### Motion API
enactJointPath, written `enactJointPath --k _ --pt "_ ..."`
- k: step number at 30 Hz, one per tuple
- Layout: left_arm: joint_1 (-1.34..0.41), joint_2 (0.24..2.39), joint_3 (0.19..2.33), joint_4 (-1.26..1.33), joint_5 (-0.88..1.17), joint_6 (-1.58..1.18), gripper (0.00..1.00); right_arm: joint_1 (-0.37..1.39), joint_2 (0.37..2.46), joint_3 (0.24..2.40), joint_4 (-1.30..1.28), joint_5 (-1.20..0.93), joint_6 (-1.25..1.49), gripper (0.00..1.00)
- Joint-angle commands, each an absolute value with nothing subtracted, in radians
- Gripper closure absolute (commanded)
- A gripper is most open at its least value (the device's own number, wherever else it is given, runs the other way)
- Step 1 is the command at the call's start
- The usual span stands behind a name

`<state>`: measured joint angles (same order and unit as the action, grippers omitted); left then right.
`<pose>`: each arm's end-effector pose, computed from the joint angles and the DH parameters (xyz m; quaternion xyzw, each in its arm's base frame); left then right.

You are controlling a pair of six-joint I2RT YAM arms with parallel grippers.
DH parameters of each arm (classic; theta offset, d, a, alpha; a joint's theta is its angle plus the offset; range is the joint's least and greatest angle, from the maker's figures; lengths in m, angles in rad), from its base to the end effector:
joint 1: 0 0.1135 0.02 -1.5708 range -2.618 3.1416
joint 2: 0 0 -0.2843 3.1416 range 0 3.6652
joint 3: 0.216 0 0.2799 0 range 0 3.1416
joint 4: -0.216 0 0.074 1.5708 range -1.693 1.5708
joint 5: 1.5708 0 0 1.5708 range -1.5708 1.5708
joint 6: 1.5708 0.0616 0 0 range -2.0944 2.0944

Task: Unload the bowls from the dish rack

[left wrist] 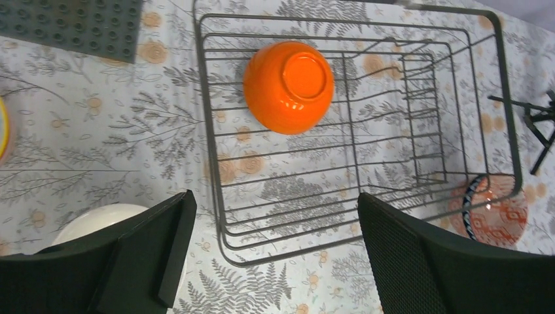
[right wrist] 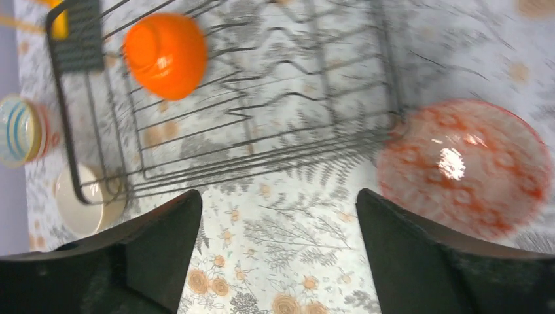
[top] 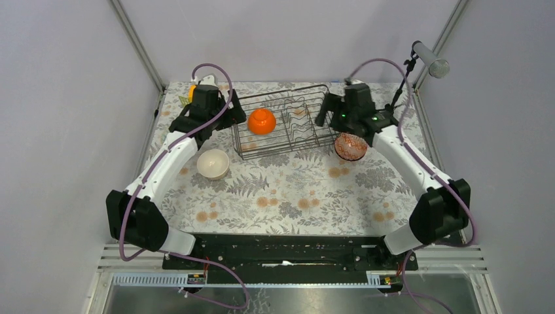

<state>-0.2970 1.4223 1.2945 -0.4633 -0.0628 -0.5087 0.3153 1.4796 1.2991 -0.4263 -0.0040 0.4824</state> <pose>0.3542 -0.1044 0.3438 -0.1079 0.8755 -0.1589 0.4435 0.3662 0.1197 0.3292 0.0730 0.8831 0.1817 0.4265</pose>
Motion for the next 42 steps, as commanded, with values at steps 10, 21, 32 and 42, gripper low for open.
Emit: enactJointPath --k 10,21,32,42 --pt "-0.248 1.59 1.369 -0.493 -0.119 -0.488 0.16 0.543 1.833 1.704 -0.367 -0.048 0.447 0.0" --pt "-0.247 1.74 1.41 -0.485 -0.179 -0.523 0.51 0.582 2.015 1.884 -0.407 -0.056 0.485 0.0" --pt "-0.255 1.752 1.367 -0.483 -0.113 -0.486 1.0 0.604 2.196 2.058 -0.445 -0.008 0.56 0.0" --pt "-0.315 1.638 1.247 -0.459 -0.044 -0.55 1.0 0.614 2.268 2.127 -0.445 0.085 0.528 0.01"
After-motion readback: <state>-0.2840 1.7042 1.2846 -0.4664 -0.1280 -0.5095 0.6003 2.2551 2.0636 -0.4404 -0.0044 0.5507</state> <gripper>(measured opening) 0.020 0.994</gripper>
